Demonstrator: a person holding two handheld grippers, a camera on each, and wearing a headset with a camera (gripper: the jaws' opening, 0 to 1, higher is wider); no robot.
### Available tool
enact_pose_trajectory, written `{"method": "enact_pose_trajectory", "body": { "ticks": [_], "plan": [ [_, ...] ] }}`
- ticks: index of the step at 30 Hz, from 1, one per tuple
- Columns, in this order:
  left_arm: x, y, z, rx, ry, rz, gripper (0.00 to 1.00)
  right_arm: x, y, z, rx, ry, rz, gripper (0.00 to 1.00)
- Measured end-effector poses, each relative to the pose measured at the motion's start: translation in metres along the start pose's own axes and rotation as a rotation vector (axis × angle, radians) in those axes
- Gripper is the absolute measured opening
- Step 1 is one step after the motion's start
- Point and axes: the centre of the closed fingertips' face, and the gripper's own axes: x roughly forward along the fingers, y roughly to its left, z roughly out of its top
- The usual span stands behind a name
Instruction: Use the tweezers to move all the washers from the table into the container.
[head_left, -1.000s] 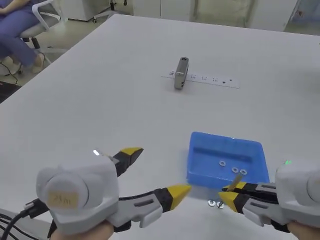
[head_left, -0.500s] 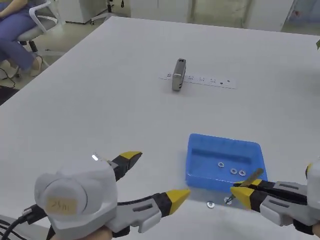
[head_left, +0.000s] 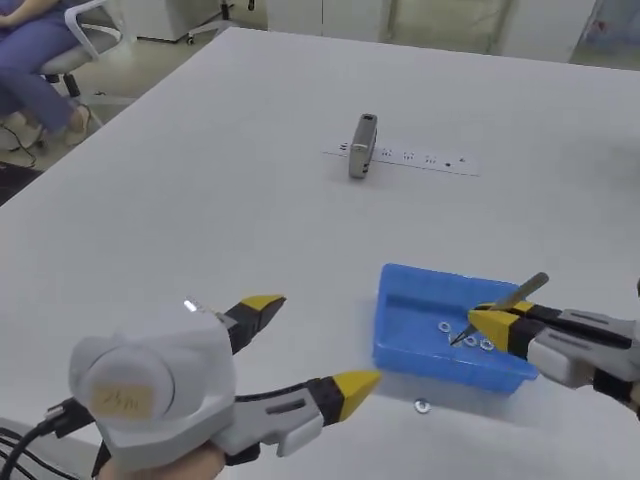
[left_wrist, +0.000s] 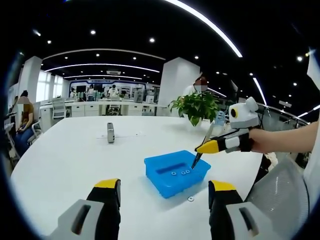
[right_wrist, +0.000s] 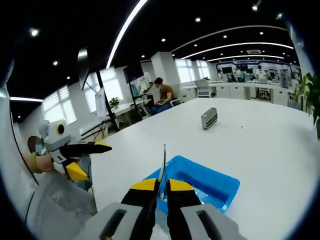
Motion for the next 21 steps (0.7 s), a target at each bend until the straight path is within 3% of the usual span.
{"method": "enact_pose_trajectory", "body": {
  "ticks": [6, 11, 17, 21],
  "plan": [
    [0.0, 0.001, 0.0, 0.005, 0.001, 0.0, 0.72, 0.017, -0.017, -0.01, 0.017, 0.05, -0.031, 0.03],
    [-0.001, 0.003, -0.001, 0.001, -0.003, 0.001, 0.72, 0.028, -0.027, -0.026, 0.024, 0.121, -0.049, 0.03],
    [-0.001, 0.003, -0.001, -0.003, -0.002, 0.003, 0.72, 0.033, -0.033, -0.037, 0.015, 0.166, -0.06, 0.03],
    [-0.001, 0.003, -0.002, -0.002, 0.001, 0.004, 0.72, 0.036, -0.034, -0.043, -0.033, 0.201, -0.065, 0.03]
  ]
}}
